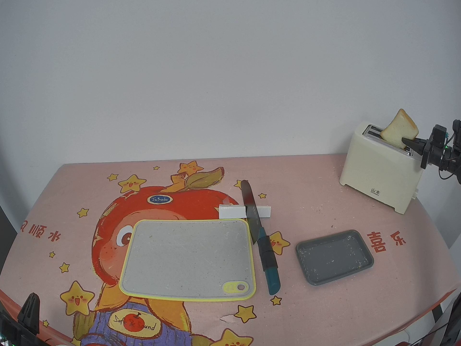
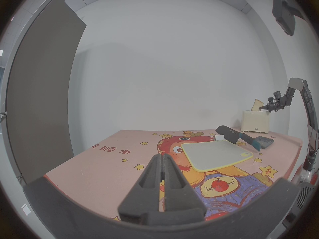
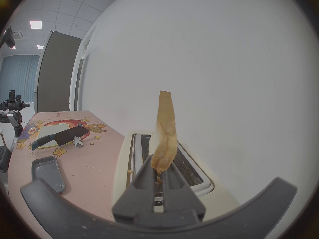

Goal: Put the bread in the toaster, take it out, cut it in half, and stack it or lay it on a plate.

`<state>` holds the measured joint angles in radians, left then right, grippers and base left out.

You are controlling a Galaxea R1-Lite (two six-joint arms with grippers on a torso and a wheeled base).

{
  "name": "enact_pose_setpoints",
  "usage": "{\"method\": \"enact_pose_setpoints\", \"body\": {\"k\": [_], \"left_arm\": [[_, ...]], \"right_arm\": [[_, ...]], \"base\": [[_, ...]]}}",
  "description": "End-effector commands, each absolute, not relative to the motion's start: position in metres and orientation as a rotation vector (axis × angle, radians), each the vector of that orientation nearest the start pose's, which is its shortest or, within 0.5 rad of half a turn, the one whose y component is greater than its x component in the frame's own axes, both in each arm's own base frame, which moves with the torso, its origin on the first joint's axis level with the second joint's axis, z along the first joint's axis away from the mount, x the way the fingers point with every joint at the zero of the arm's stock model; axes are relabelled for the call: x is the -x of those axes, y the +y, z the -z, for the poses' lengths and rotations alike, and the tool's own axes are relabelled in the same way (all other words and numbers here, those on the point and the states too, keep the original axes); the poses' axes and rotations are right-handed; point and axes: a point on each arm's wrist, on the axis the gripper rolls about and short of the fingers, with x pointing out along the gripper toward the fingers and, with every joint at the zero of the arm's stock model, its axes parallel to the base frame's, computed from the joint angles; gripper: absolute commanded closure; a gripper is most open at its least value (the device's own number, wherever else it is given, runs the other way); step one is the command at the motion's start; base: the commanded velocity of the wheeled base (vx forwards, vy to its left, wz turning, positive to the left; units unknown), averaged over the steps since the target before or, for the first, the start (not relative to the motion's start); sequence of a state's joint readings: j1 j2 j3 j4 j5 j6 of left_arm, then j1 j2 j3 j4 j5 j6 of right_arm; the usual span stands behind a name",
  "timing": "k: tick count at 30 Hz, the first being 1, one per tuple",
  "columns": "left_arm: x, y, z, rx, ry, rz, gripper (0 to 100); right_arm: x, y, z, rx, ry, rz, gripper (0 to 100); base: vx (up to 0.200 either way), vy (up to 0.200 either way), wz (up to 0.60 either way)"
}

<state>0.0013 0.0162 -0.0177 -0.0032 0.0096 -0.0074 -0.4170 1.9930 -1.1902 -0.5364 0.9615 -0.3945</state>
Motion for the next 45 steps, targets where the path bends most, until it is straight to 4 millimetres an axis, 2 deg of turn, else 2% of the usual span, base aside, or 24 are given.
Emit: {"method": "enact_pose_setpoints", "body": {"k": [1, 11, 12, 33, 36, 38, 45], "left_arm": [[0.022, 0.000, -0.076, 0.008, 0.003, -0.012, 100], [0.022, 0.000, -0.076, 0.008, 0.005, -0.011, 100], [0.022, 0.000, -0.076, 0.008, 0.005, -0.012, 100], [0.022, 0.000, -0.076, 0.008, 0.005, -0.011, 100], [0.022, 0.000, -0.076, 0.008, 0.005, -0.012, 100], [0.022, 0.000, -0.076, 0.008, 0.005, -0.012, 100], [0.022, 0.000, -0.076, 0.008, 0.003, -0.011, 100]], "right_arm": [[-0.363, -0.141, -0.176, 0.219, 0.096, -0.572, 100], [-0.362, -0.140, -0.172, 0.211, 0.106, -0.576, 100], [-0.362, -0.139, -0.173, 0.212, 0.105, -0.577, 0], [-0.360, -0.136, -0.174, 0.200, 0.109, -0.583, 0], [-0.355, -0.133, -0.170, 0.185, 0.122, -0.586, 0], [-0.343, -0.127, -0.173, 0.177, 0.128, -0.589, 0], [-0.320, -0.116, -0.196, 0.185, 0.091, -0.595, 0]], "base": [[0.000, 0.000, 0.00], [0.000, 0.000, 0.00], [0.000, 0.000, 0.00], [0.000, 0.000, 0.00], [0.000, 0.000, 0.00], [0.000, 0.000, 0.00], [0.000, 0.000, 0.00]]}}
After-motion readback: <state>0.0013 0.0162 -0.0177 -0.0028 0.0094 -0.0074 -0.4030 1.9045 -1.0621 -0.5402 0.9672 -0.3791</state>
